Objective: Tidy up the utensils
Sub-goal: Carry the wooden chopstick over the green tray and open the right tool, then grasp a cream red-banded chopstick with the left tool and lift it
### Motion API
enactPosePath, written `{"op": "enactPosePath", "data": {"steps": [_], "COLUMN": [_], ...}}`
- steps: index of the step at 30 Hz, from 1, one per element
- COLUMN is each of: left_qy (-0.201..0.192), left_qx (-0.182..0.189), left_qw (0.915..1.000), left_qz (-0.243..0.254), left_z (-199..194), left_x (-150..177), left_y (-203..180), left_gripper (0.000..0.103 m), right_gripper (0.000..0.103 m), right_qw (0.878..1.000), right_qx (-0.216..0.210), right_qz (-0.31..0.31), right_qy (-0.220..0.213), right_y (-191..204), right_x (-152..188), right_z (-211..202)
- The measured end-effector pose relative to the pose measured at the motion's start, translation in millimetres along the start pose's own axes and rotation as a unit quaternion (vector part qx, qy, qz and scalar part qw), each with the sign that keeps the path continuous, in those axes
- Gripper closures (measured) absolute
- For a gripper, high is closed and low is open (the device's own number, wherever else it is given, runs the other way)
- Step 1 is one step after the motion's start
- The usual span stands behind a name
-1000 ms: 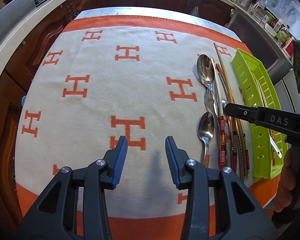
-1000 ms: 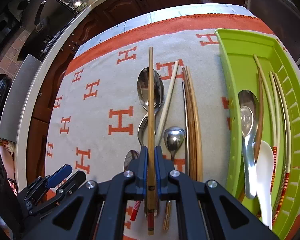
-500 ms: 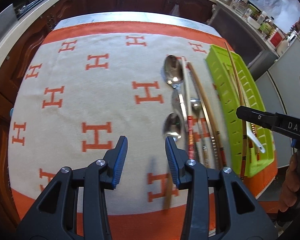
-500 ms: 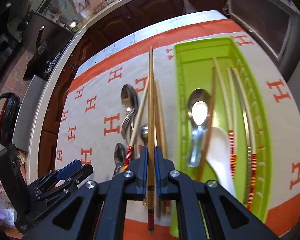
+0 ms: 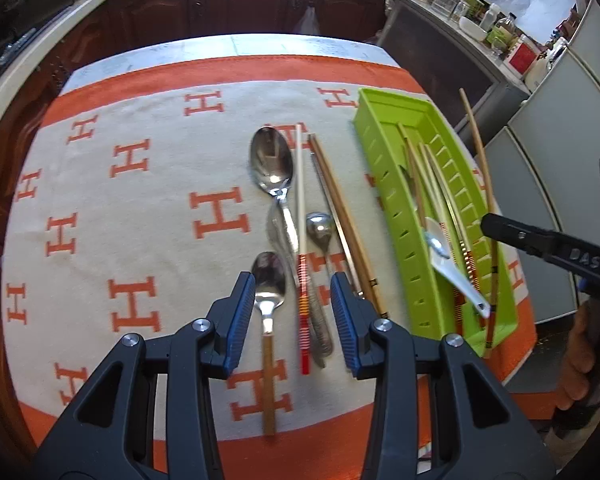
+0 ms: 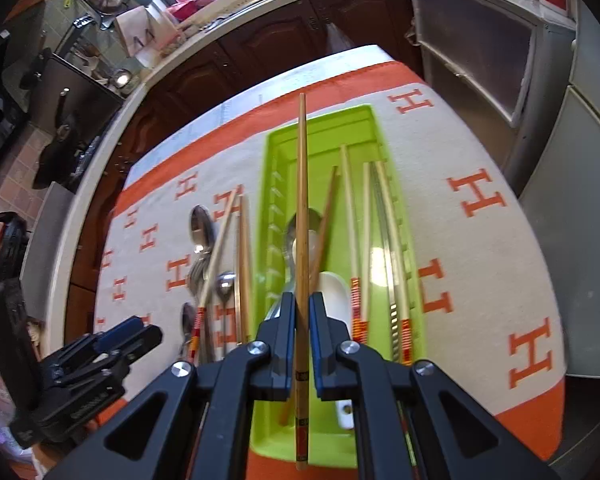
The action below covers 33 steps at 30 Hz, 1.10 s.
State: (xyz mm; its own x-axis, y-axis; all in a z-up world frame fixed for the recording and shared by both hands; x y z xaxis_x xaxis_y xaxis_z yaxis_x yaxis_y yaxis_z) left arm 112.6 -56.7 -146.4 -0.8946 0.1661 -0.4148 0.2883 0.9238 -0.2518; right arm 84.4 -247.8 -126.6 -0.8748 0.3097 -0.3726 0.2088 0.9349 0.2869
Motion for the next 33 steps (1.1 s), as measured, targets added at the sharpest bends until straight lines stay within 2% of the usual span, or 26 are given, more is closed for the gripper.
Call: {"op": "enactPosePath", "data": {"steps": [4,8,13,19,25,33], "left_qy": [0.012,0.024,0.052,0.078,0.088,0.074], "left_qx": [0.032,0.033,0.042,0.027,0.002,-0.034], "left_qw": [0.9994,0.9991,0.9976,0.9955,0.9944,0.9963], "left_qz": [-0.003,-0.011,-0.020,-0.046,-0.058,-0.027], "left_z": [10,26,52,81,97,85], "left_x": [-16,-30,-42,-52,-52,-55], "left_y": [-7,-11,-16,-8,-2,-12], "left_gripper": [0.067,0.068,0.083,0.093,0.096,0.096], "right_gripper": [0.096,0.095,0.095,0.095,0.095,0.095], "right_qw": [1.000,0.999,1.000,1.000,1.000,1.000], "right_qx": [0.026,0.045,0.023,0.008,-0.002,-0.013], "right_qz": [-0.010,-0.018,-0.008,0.002,0.008,0.010], "right_qy": [0.012,0.024,0.014,0.006,0.002,0.004], "right_y": [-10,-17,-25,-35,-42,-43], "right_x": [-5,-5,-2,-1,0,0], "right_z": [12,23,16,10,8,9]}}
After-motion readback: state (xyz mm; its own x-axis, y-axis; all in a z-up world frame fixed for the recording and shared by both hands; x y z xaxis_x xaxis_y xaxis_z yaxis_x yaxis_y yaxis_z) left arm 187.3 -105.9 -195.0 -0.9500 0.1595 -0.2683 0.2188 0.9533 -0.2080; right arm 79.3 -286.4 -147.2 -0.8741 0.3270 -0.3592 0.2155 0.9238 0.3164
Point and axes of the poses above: each gripper's, at about its wrist camera, not at the fingertips, and z roughly the way its jaws point, y to its left, x to its underside, the point moved 5 cm from there along z, roughly the way its jaws point, and after that the axes turned 5 degrees about x, right-handed, at the moved point
